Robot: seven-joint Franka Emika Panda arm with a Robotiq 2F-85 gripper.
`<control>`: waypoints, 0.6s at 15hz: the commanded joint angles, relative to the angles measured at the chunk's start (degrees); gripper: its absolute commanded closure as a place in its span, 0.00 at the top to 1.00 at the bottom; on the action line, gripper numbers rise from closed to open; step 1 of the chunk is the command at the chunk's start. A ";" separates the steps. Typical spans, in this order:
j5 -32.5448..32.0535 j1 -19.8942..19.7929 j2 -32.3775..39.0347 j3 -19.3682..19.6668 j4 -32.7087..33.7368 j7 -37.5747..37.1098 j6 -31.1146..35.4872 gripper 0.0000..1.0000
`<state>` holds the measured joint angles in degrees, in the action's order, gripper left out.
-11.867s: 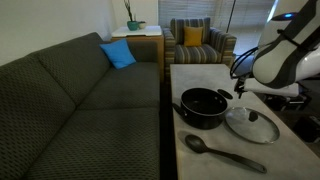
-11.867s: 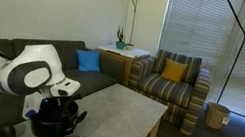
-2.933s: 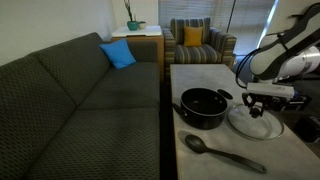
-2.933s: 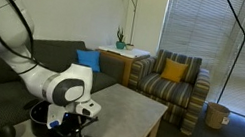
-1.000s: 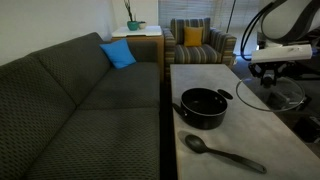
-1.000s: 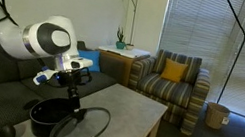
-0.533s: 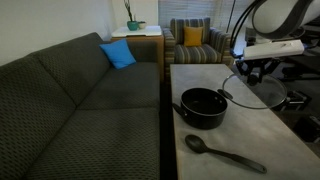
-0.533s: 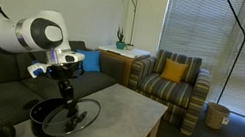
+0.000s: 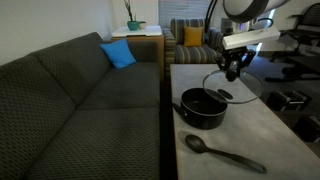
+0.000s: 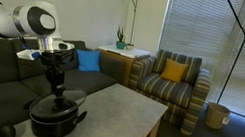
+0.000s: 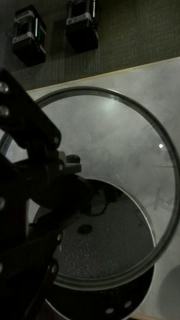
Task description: Uncover the pot and cover it again
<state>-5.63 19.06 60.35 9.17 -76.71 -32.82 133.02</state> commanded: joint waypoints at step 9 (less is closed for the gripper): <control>0.22 -3.62 23.43 -4.62 34.06 17.36 -11.48 0.13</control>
<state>-5.56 16.74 78.33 5.70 -53.13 -19.55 126.41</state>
